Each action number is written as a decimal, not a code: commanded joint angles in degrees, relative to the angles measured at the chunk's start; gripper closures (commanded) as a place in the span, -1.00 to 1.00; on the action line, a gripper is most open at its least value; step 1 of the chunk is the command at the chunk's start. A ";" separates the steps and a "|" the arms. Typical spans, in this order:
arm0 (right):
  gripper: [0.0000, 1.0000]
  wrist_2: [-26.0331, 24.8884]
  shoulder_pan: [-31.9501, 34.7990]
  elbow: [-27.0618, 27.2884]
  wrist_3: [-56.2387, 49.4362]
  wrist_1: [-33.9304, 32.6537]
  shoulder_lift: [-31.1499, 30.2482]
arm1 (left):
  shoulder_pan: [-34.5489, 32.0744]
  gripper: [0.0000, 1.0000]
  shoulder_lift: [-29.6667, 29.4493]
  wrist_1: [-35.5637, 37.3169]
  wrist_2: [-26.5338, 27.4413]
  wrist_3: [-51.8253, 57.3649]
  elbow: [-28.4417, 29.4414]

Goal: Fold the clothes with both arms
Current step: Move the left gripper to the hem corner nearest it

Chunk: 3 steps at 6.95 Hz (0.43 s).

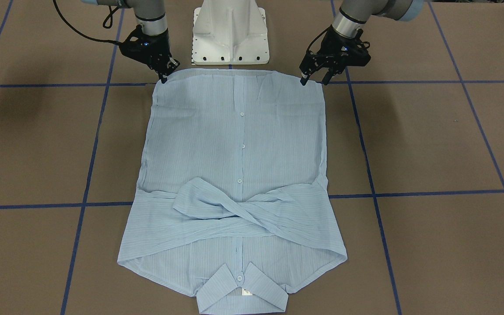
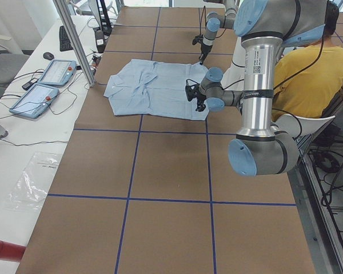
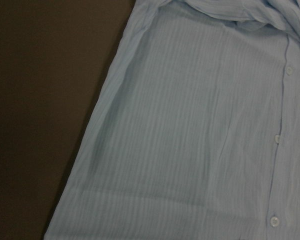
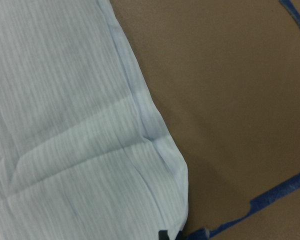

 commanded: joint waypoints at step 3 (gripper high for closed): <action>1.00 0.72 0.23 0.78 -0.02 0.00 0.38 | 4.88 -0.56 0.10 3.23 2.85 -3.19 2.87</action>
